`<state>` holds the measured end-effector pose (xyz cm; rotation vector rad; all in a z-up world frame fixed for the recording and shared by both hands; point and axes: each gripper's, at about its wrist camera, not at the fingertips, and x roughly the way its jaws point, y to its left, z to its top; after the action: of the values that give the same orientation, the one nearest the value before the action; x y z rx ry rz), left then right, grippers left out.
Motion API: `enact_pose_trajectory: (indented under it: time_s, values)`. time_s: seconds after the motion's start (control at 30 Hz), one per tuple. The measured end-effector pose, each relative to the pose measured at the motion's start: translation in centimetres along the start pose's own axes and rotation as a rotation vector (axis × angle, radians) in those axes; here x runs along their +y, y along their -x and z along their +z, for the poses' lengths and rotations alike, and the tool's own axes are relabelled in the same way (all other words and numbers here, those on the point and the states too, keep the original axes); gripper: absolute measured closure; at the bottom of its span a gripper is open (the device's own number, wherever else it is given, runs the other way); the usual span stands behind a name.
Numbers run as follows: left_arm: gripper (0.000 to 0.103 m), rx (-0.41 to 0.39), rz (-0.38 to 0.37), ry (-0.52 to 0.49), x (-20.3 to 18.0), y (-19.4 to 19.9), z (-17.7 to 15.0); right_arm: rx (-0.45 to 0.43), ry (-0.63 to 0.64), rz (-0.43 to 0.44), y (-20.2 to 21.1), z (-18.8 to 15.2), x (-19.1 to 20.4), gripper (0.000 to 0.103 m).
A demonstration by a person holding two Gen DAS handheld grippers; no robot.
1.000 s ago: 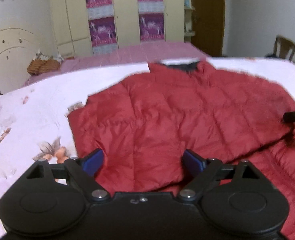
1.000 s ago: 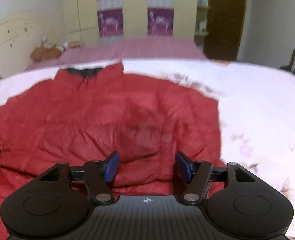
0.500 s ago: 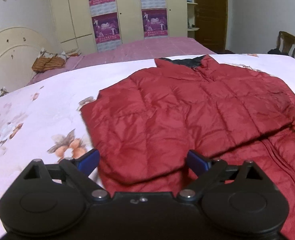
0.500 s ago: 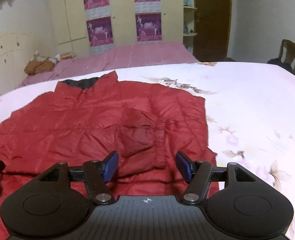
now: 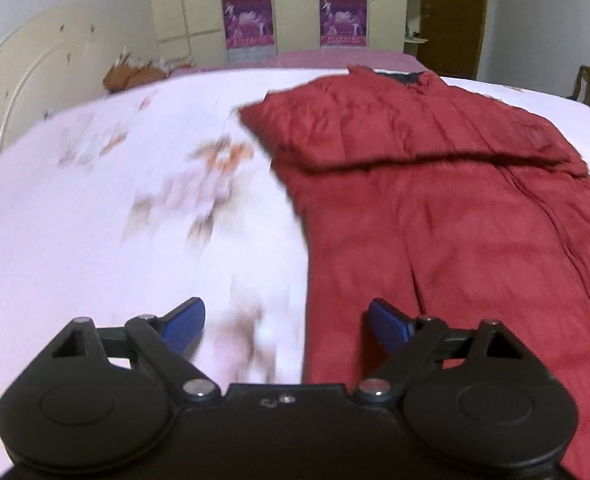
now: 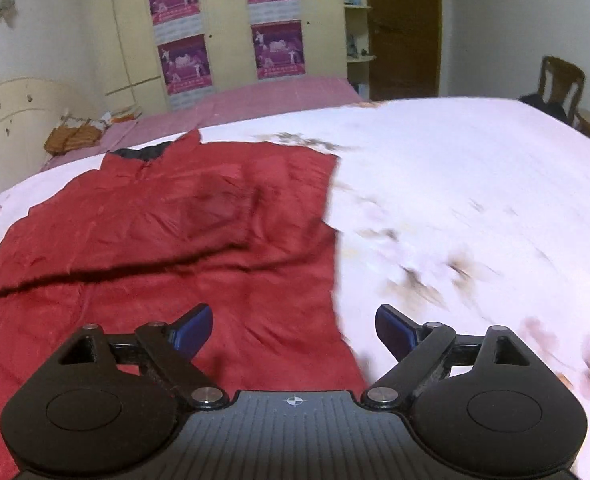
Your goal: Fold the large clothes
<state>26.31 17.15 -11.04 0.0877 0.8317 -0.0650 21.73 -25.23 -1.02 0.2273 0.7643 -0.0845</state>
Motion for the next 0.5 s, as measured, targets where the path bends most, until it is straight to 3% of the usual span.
enact_pose_trajectory:
  time_s: [0.13,0.17,0.23,0.5]
  values:
    - [0.024,0.010,-0.025,0.084,0.7,3.0,-2.8,0.025,-0.066,0.040,3.3,-2.6,-4.1,0.017]
    - [0.025,0.010,-0.030,0.106,0.7,3.6,-3.3,0.035,-0.077,0.043,4.2,-3.4,-5.1,0.027]
    - [0.026,0.008,-0.039,0.145,0.7,5.0,-4.4,0.059,-0.103,0.057,5.6,-4.7,-6.5,0.033]
    - [0.030,0.021,-0.115,0.329,1.5,8.6,-9.2,0.109,-0.183,0.154,10.8,-10.0,-10.0,0.034]
